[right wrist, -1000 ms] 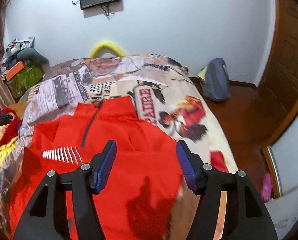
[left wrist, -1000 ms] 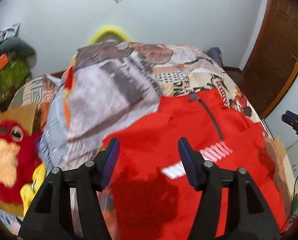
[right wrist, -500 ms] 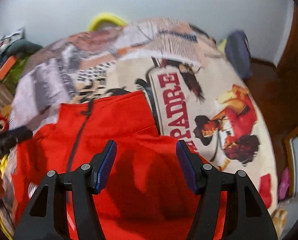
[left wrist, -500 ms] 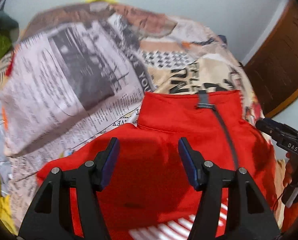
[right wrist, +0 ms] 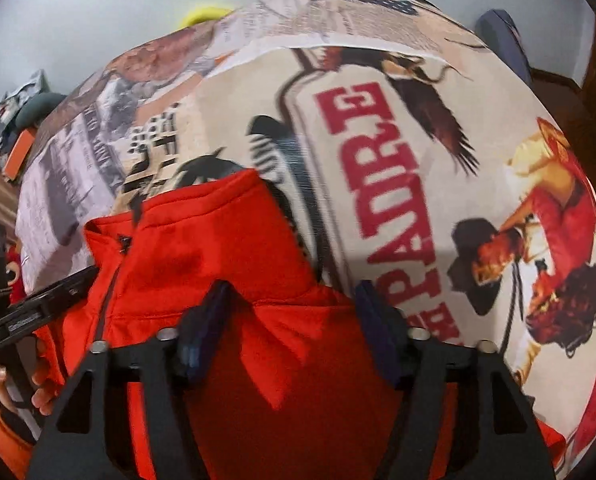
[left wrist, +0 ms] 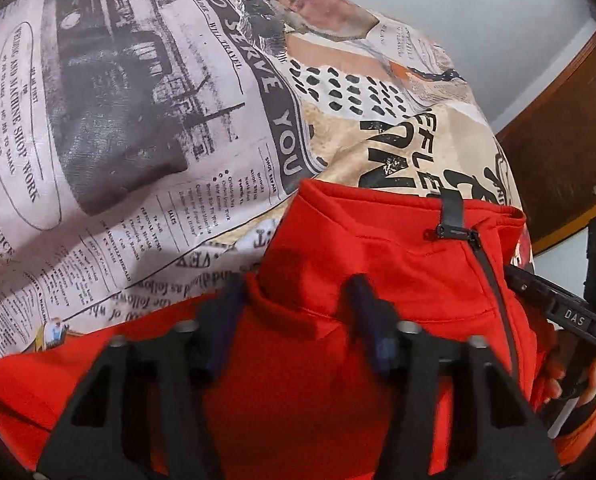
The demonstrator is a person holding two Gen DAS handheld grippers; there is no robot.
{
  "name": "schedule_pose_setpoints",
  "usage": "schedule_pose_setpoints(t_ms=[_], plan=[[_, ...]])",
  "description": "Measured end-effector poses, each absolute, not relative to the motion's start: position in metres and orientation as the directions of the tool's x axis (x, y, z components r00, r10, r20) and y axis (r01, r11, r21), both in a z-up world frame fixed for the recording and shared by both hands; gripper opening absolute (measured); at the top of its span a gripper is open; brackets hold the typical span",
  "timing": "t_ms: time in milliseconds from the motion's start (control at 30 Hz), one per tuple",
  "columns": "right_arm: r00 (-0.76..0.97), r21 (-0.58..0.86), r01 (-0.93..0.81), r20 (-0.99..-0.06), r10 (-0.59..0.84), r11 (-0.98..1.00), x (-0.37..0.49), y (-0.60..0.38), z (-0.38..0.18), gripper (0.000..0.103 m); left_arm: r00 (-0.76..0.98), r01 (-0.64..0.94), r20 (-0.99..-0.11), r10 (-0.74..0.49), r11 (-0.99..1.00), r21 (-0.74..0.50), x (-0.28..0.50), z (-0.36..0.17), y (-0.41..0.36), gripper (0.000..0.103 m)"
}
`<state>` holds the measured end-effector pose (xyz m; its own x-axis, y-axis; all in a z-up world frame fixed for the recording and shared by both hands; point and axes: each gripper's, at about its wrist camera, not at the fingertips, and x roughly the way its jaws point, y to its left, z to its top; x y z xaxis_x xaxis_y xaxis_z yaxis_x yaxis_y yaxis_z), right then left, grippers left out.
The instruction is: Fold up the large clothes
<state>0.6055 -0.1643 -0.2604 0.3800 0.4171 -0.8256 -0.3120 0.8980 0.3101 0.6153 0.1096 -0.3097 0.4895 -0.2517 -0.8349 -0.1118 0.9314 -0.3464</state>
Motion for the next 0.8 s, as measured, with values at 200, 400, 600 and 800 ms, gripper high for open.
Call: schedule_pose_setpoints(t_ms=[200,400,600,800], plan=[[0.434,0.218,-0.377,-0.817,0.38,0.9,0.587,-0.147,-0.244,0.01,0.507,-0.105,-0.849,-0.15,0.967,-0.234,0.603,-0.29,0.104,0.0],[0.502,0.215,-0.399,-0.762,0.408,0.892,0.563,-0.163,-0.197,0.008,0.583,-0.024,-0.797,-0.158,0.977,-0.212,0.568,-0.223,0.105,0.0],[0.539,0.149,-0.493,-0.721,0.435,0.857,0.51,-0.159,-0.147,0.006,0.619,0.068,-0.765,-0.177,0.983,-0.172,0.522,-0.163,0.1,0.0],[0.527,0.137,-0.542,-0.713,0.462,0.829,0.46,-0.158,-0.137,0.005,0.56,0.1,-0.805,-0.195,0.981,-0.169,0.49,-0.164,0.085,0.012]])
